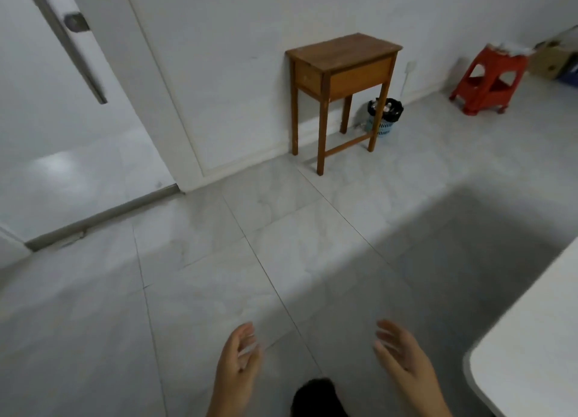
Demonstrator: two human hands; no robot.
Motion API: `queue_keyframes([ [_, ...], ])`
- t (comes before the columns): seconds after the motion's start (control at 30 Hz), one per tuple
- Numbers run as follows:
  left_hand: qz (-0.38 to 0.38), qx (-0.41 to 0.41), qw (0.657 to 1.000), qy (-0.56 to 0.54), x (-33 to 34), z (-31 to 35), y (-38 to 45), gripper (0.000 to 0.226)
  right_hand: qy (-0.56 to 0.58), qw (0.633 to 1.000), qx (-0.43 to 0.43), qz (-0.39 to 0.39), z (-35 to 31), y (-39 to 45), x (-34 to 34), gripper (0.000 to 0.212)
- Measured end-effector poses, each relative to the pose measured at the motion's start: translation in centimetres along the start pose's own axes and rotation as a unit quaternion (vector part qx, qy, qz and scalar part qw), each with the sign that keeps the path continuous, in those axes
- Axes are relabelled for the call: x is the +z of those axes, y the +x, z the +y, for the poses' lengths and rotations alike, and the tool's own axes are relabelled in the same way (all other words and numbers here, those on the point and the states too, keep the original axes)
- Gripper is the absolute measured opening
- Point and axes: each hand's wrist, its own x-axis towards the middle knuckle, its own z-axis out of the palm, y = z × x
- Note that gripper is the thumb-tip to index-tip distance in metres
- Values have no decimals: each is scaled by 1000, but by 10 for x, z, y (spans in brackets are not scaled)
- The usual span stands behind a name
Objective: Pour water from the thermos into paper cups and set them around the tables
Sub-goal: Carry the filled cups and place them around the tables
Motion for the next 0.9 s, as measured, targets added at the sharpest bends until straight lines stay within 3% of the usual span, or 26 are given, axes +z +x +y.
queue_keyframes([
  [0.17,-47,57,997,20,57,73,111,50,-15,999,-38,27,-58,109,-11,45],
  [0.4,-115,44,991,61,126,91,257,56,-48,996,4,70,-31,208,-44,55],
  [0.57,-176,40,982,53,197,132,399,54,-22,981,33,188,-41,324,-69,53],
  [0.67,-237,77,966,75,253,170,478,54,-6,968,31,249,-52,373,-80,55],
  [0.9,-398,121,900,132,417,231,580,56,54,906,127,400,-25,399,-125,56],
])
